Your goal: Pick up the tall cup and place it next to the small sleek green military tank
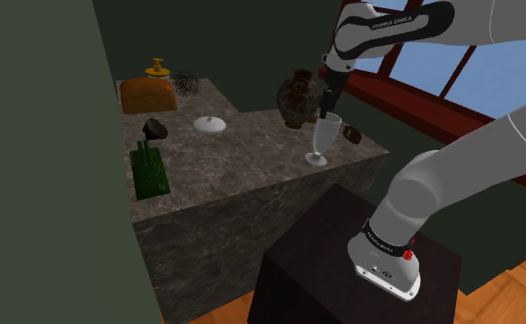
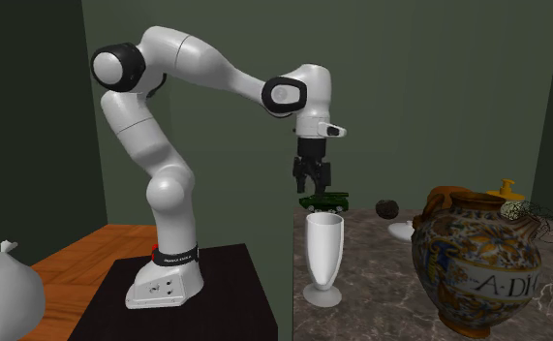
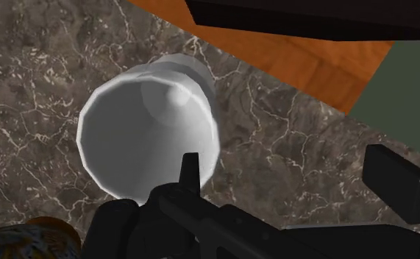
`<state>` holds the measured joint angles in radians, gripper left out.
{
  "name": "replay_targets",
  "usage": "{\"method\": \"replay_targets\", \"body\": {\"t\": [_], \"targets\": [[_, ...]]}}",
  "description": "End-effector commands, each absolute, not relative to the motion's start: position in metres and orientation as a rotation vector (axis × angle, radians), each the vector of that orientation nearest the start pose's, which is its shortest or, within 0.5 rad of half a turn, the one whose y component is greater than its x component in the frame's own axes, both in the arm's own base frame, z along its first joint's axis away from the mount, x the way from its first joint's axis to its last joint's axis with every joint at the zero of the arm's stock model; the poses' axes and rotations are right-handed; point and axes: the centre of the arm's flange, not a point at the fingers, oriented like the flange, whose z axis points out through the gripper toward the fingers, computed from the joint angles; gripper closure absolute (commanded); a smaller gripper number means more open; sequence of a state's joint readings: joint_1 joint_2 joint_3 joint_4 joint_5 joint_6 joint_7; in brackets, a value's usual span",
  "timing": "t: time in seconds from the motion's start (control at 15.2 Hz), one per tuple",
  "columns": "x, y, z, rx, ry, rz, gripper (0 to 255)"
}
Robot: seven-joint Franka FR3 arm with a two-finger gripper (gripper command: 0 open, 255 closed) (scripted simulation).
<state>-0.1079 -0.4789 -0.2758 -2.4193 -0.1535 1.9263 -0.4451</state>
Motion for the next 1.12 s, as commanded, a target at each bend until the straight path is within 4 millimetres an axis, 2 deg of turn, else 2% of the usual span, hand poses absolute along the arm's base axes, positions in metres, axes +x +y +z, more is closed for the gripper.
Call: {"method": "replay_targets", "body": {"t": [0.0, 0.07, 0.13, 0.59, 1.06], "targets": [[0.376, -0.187, 0.457, -3.145, -0.24, 0.076, 0], [0.378, -0.197, 0.449, -3.147, -0.243, 0.089, 0], [0.378, -0.198, 0.448, -3.147, -0.243, 0.091, 0], [0.376, -0.199, 0.408, -3.147, -0.243, 0.091, 0], [0.376, -0.199, 0.408, -3.147, -0.243, 0.091, 0]]}}
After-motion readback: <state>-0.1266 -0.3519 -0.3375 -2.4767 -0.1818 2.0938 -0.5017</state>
